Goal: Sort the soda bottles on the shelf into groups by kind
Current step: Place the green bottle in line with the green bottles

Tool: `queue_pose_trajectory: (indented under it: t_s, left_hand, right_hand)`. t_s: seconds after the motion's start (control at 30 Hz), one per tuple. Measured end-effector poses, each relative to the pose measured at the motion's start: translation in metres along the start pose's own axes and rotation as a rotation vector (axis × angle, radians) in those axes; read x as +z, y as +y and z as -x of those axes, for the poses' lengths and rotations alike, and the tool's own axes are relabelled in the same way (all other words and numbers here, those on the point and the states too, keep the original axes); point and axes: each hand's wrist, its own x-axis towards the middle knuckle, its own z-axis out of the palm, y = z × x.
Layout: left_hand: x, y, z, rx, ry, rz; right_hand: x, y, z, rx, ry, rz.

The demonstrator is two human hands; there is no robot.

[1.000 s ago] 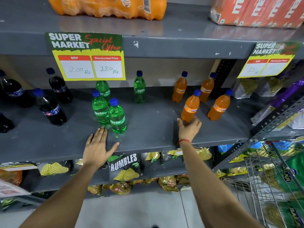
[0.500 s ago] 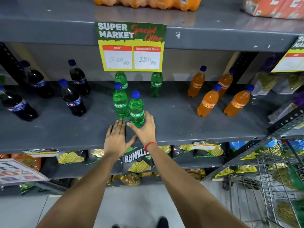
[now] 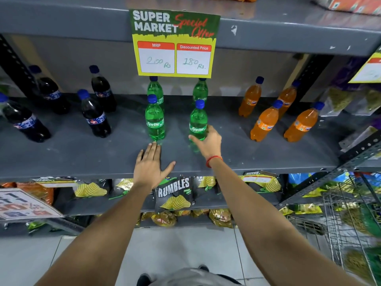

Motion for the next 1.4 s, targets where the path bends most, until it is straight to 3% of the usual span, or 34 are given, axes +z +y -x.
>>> queue_pose_trajectory:
  t_s: [0.73,1.4]
  left_hand:
    - [0.002,0.001,0.003,-0.01,0.0,0.017]
    - [-0.001,0.001,0.0,-0.019,-0.015,0.006]
  right_hand:
    - [-0.003,0.025,0.001,0.104,0.083,-0.133]
    - [0.007,0.015,0.002,0.067,0.051,-0.116]
